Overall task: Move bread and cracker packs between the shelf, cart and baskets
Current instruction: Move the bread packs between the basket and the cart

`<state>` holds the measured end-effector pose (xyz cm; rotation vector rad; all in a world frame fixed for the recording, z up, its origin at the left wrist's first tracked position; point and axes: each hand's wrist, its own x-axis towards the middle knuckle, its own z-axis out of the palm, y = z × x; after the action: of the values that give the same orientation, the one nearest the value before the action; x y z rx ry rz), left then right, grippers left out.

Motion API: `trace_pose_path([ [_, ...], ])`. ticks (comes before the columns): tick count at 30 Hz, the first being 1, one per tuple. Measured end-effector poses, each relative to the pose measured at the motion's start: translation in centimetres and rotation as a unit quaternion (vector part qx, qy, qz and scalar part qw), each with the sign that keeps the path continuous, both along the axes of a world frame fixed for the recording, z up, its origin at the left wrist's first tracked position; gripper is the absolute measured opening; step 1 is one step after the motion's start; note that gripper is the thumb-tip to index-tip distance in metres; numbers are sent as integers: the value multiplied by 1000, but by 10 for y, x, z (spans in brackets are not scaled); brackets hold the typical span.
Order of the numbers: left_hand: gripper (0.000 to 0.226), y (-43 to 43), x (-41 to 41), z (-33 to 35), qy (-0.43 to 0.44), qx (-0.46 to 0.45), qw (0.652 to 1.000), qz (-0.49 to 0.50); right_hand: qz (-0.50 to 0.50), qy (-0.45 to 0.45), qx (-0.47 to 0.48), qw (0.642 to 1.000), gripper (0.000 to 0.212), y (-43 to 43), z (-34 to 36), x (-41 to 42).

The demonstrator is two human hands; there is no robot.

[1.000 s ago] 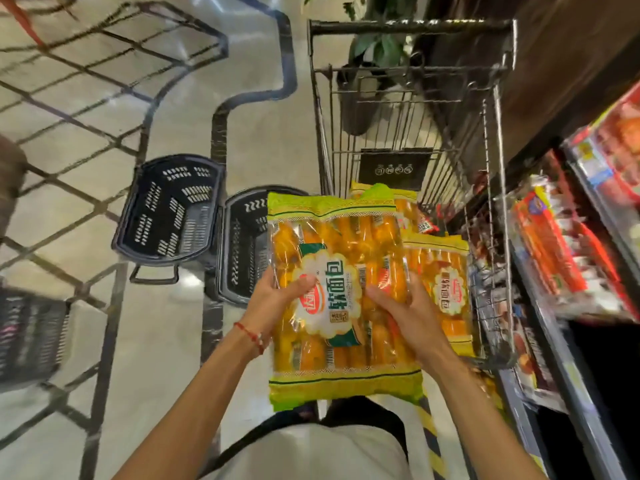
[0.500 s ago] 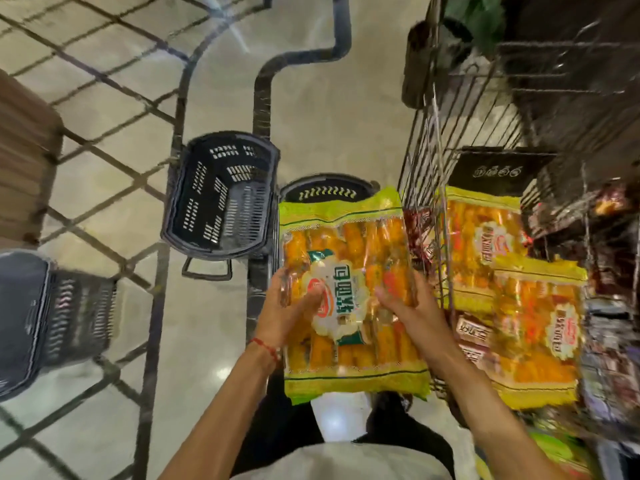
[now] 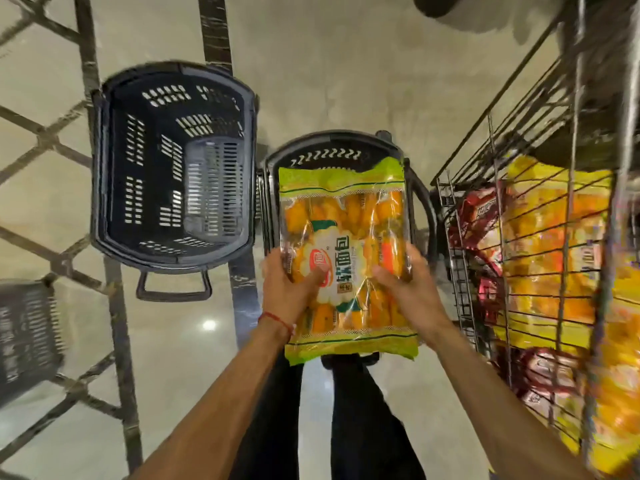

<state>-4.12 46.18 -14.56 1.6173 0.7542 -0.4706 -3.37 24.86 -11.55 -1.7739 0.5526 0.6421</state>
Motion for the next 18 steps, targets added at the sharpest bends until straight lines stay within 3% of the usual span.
trace_pose_path([
  [3,58,-7,17,-56,-10,21,1000,8,-3,1,-42,999,58,-4,-67,16],
  [6,85,-20,33,-113,-8,-5,1000,6,1,-3,-58,998,47,-5,-130,35],
  [9,106,-33,41,-173,7,-4,1000,3,-6,-15,-89,996,57,-8,-193,45],
  [18,109,-42,47,-343,-3,74,997,14,6,-35,-74,997,92,-6,-359,53],
])
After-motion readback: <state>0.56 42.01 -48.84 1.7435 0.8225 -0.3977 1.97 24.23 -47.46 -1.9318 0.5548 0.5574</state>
